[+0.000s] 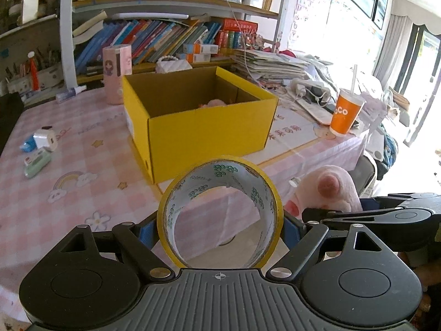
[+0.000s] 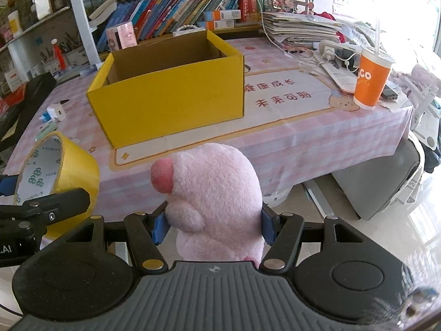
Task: Organize objects
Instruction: 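Carry the pig and tape roll over the yellow box with both tools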
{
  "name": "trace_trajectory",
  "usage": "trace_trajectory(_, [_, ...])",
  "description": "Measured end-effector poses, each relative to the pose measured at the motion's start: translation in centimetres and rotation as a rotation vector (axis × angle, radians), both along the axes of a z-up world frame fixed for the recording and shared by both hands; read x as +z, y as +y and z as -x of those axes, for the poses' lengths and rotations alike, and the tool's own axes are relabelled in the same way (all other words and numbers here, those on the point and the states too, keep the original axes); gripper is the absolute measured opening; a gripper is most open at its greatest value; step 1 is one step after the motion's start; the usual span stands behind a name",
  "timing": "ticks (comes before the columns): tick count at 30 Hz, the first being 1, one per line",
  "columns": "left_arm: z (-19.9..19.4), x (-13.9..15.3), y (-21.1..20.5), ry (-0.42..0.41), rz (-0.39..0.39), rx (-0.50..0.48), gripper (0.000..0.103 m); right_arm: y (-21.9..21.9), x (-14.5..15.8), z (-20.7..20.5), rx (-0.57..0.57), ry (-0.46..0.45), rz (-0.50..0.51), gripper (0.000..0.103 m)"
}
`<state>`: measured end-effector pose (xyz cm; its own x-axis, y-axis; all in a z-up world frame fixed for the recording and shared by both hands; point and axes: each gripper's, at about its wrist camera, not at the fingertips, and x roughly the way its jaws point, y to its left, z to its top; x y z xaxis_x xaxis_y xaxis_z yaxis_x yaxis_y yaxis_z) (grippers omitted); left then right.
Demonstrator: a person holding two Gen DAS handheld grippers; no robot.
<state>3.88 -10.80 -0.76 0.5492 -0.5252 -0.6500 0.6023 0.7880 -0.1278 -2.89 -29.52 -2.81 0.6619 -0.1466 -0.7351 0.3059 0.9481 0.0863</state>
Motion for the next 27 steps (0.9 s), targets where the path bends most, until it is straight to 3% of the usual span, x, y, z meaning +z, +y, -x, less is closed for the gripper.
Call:
trace_trajectory(8, [-2.5, 1.7, -2.1, -0.072, 0.019, 0.023, 0.086, -2.2, 0.8, -2.8, 0.023, -0.020, 0.010, 0.061])
trace_trajectory(22, [-8.8, 5.3, -6.5, -0.226, 0.028, 0.124, 0.086, -7.2, 7.0, -11.0, 0.125, -0.255, 0.033, 0.061])
trace_trajectory(27, [-11.1, 4.9, -8.2, -0.231, -0.001, 0.178, 0.086, -8.4, 8.3, -14.8, 0.190, -0.293, 0.050, 0.061])
